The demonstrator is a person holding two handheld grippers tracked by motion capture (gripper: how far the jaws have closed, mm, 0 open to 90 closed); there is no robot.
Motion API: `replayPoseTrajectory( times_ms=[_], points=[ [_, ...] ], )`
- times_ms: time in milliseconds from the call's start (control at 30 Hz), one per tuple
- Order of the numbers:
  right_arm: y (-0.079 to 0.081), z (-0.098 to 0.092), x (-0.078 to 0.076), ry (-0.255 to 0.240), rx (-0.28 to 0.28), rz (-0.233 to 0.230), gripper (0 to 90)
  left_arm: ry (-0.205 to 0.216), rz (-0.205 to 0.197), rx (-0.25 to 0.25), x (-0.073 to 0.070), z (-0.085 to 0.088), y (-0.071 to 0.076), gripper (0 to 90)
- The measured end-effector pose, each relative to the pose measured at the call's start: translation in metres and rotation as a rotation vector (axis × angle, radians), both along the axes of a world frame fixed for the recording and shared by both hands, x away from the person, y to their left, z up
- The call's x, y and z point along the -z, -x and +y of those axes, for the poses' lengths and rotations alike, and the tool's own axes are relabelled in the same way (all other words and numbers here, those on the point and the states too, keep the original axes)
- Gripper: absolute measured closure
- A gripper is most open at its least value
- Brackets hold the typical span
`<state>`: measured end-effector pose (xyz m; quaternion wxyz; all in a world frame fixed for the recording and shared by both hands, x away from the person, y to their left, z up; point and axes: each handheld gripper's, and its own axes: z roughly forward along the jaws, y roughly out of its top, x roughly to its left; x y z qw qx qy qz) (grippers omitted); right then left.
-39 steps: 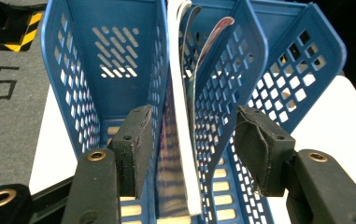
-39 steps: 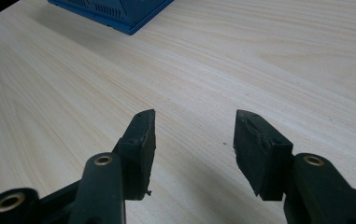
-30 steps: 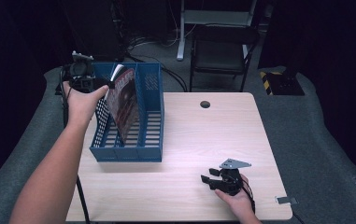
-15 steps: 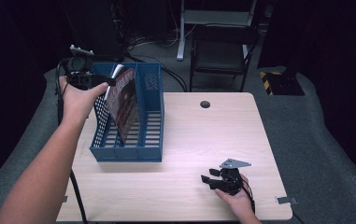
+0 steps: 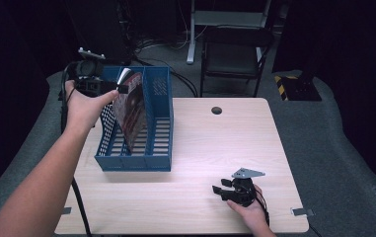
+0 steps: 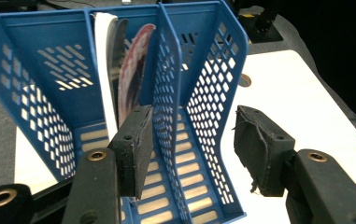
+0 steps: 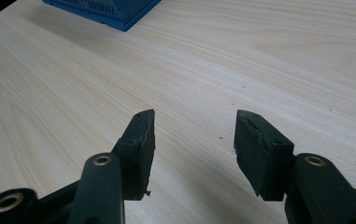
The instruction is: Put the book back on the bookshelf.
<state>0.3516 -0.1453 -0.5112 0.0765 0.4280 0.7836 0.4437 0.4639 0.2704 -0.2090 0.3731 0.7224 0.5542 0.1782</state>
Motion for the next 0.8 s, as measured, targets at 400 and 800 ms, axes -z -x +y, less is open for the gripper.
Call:
replayPoseTrajectory(
  times_ms=[400, 800],
  points=[
    [0.001, -0.001, -0.001, -0.01, 0.016, -0.006, 48.3, -0.038, -0.004, 0.111, -0.002, -0.026, 0.013, 47.0],
    [0.0, -0.003, -0.002, -0.013, 0.02, -0.01, 48.3, -0.075, -0.005, 0.22, 0.001, -0.051, 0.029, 46.9]
  ],
)
